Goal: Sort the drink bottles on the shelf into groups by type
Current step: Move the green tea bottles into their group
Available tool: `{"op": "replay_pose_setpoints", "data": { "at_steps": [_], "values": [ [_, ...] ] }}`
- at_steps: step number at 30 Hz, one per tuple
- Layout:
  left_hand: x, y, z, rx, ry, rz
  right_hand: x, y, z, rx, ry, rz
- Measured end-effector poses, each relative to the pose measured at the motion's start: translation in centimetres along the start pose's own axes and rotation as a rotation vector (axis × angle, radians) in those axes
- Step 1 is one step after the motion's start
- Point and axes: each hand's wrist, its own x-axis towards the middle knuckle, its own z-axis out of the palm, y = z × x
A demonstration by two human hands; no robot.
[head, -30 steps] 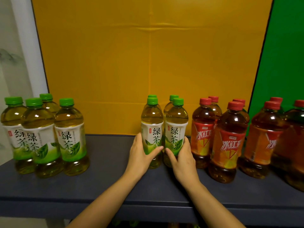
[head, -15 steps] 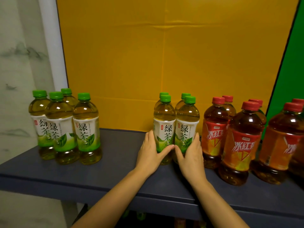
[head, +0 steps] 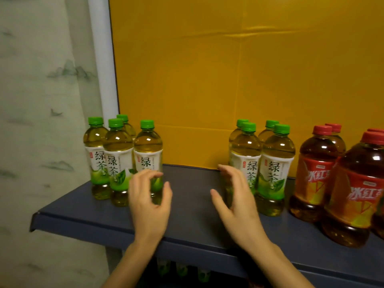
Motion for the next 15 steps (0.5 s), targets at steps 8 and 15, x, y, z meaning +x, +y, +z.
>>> {"op": "replay_pose_setpoints", "data": {
  "at_steps": [8,15],
  "values": [
    [2.3,-8.0,-5.3,0.092,-0.105,-0.375,5.8,-3.4,11.4,0.185,-0.267,0.171],
    [3.3,-10.9,-5.3,0.095,-0.331,-0.372,6.1,-2.4,15.3,0.196,-0.209,0.254]
  ]
}}
